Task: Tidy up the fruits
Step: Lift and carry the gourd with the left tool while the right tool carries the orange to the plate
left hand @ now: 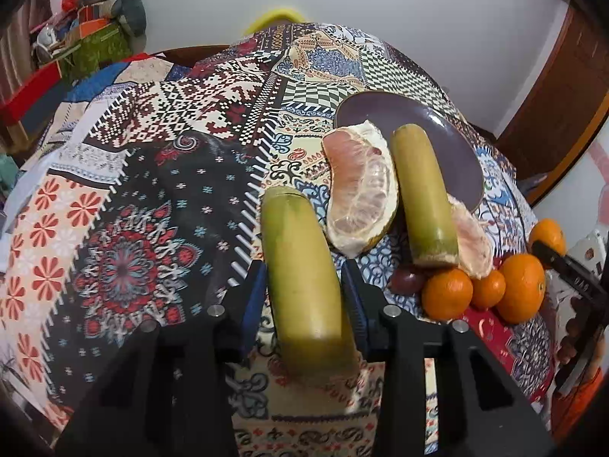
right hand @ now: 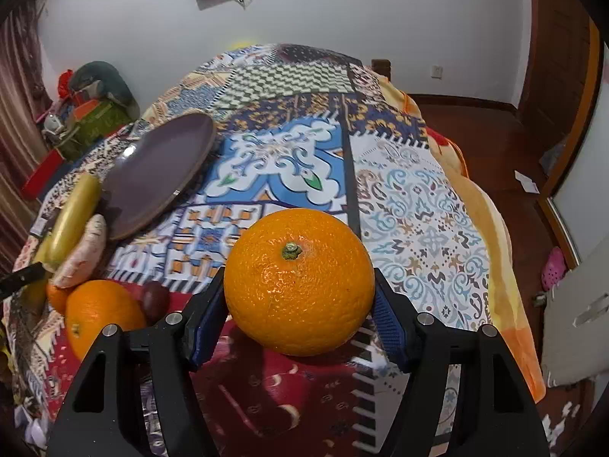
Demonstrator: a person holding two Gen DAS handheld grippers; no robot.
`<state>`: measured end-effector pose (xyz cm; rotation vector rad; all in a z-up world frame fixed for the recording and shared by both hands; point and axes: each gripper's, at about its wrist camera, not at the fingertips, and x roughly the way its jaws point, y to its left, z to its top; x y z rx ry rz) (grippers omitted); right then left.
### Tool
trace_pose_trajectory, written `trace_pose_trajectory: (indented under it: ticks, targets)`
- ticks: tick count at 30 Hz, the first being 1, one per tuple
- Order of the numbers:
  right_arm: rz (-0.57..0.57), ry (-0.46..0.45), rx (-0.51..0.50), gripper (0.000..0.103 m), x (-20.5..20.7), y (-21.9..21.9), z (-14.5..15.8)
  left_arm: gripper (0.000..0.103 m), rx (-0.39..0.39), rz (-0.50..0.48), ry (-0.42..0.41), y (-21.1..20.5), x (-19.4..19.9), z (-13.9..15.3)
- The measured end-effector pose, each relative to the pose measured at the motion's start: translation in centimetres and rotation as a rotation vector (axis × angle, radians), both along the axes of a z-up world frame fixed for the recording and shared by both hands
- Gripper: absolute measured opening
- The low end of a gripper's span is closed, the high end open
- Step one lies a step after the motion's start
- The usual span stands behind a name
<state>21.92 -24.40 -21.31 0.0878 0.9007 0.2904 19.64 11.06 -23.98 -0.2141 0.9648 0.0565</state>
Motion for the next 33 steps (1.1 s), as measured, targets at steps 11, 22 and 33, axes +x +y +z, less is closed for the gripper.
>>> trace_pose_trajectory:
  ticks: [11,22,33]
  targets:
    - [0.027,-0.038,0.002,0.066,-0.2,1.1,1.5,0.04,-0.047,0.011,0.046,0.5,1.3,-1.0]
    - [0.047,-0.059,0.013,0.066,-0.7,1.9,2.5,0.039,0.029,-0.001,0.025,-0.2,1.7,-1.0]
    - [0.051,-0.143,0.015,0.066,-2.0,2.5,5.8,0.038,0.006,0.017,-0.049,0.4,-0.8,2.6]
